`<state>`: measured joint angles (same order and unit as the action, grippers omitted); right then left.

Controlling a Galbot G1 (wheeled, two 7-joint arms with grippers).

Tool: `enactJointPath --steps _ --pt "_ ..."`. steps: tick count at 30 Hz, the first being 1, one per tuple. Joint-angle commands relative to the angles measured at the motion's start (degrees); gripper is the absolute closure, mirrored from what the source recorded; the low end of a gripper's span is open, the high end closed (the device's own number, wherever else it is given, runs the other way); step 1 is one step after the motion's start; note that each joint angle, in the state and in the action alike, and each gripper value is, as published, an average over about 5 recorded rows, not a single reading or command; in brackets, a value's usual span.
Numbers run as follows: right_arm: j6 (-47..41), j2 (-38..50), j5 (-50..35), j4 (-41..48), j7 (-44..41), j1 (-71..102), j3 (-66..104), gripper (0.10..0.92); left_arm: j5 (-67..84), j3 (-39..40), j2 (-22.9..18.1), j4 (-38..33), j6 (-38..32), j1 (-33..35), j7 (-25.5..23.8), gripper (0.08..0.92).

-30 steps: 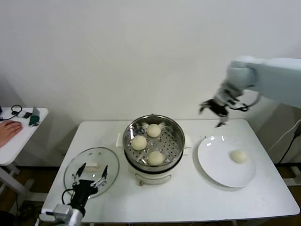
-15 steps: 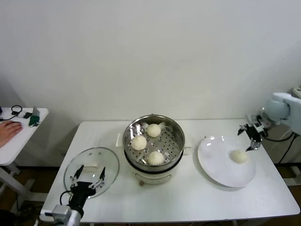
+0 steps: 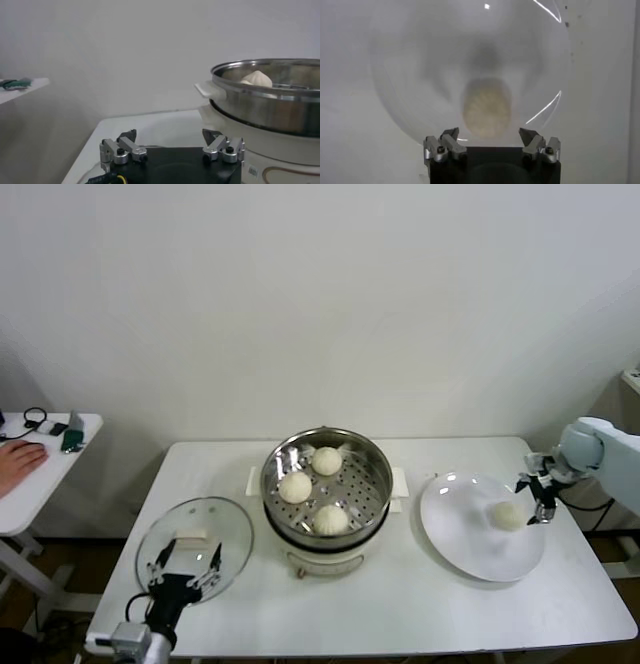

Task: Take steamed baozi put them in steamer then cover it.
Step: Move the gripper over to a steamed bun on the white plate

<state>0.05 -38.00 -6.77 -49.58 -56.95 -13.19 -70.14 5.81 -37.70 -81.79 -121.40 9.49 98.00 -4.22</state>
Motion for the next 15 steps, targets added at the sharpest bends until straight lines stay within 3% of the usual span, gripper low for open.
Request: enactJointPath --steps 1,7,15 --pt "0.7 -3.7 1.3 6.8 -0.5 6.0 6.1 0.220 0.0 -0.2 0.1 0.1 0.0 0.1 0.0 0.177" --pt "1.1 -5.0 0.7 8.1 -0.7 6.7 7.3 0.235 0.1 -0.3 0.3 0.0 0.0 0.0 0.0 0.177" --pt "1.5 -5.1 0.3 8.2 -1.4 6.0 7.6 0.362 0.2 -0.2 0.3 -0.2 0.1 0.1 0.0 0.177"
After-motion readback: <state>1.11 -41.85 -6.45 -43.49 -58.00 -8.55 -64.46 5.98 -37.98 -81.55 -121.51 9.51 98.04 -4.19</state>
